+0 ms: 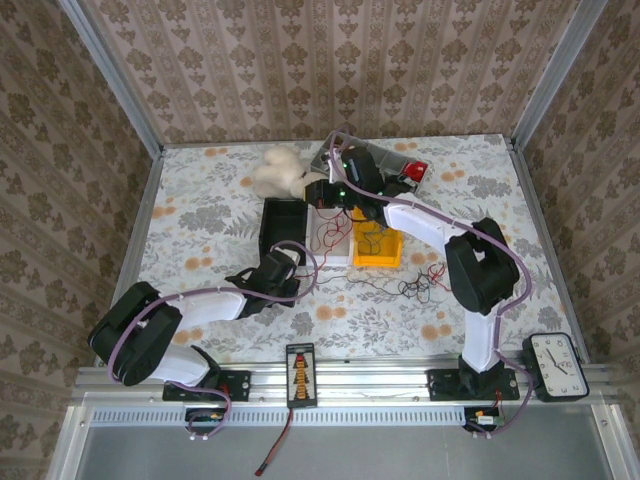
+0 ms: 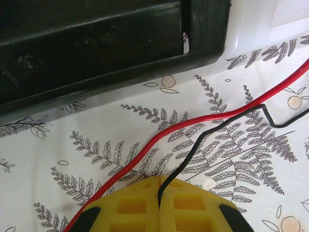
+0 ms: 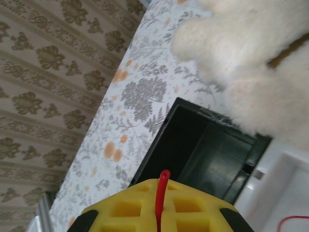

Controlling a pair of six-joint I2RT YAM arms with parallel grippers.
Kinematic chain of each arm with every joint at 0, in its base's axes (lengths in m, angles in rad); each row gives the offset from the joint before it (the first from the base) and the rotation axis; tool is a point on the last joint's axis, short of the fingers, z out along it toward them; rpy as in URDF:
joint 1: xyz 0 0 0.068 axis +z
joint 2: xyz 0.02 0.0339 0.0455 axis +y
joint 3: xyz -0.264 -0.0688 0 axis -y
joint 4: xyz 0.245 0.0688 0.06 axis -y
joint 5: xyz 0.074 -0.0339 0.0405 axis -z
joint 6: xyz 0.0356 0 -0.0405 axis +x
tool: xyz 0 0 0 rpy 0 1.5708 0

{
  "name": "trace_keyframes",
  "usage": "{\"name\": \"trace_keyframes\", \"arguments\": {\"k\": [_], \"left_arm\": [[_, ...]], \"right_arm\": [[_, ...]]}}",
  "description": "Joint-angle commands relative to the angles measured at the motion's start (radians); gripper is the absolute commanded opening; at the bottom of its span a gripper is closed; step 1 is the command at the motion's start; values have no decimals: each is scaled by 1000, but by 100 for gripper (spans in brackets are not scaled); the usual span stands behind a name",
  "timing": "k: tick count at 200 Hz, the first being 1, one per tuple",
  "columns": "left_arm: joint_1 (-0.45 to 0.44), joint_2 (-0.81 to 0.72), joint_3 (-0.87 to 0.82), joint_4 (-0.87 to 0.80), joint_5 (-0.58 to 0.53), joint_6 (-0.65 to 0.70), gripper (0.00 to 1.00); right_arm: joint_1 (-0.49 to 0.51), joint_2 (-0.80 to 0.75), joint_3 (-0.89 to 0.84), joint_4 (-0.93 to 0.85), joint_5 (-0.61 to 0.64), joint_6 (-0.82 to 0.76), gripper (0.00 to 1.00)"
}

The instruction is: Untangle the cables

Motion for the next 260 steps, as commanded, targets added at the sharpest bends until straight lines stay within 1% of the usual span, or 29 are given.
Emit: {"name": "trace_keyframes", "arguments": {"k": [1, 28, 63, 77, 94, 150, 164, 174, 193, 221, 227, 243, 260], "left_arm": [[-6, 53, 0, -31, 11, 23, 0], [-6, 48, -1, -37, 4, 26, 0], [-6, 42, -1, -42, -2, 26, 0], [-7, 43, 2, -43, -2, 27, 0], [-6, 46, 4, -45, -2, 24, 0], [-7, 41, 6, -50, -12, 16, 0], [-7, 43, 10, -54, -10, 17, 0], [-8, 44, 12, -57, -8, 19, 0], [-8, 45, 12, -58, -7, 21, 0], [-9, 51, 16, -56, -5, 21, 0], [-8, 53, 18, -56, -3, 22, 0], [-8, 60, 20, -52, 2, 26, 0], [-9, 67, 24, -48, 3, 27, 0]], "right_arm": [[-2, 31, 3, 64, -113, 52, 0], [-21, 64, -40, 187, -189, 158, 0], [-19, 88, -34, 263, -248, 205, 0], [-19, 97, -8, 267, -262, 217, 0], [-16, 107, 28, 232, -259, 199, 0], [-13, 135, 40, 271, -269, 238, 0], [-14, 133, 49, 213, -257, 204, 0], [-14, 123, 45, 153, -230, 161, 0], [-14, 82, 29, -21, -105, 33, 0], [-14, 33, 17, -268, 174, -129, 0], [-13, 28, 13, -302, 231, -151, 0], [-13, 12, 2, -357, 335, -198, 0], [-6, 3, -2, -395, 395, -241, 0]]}}
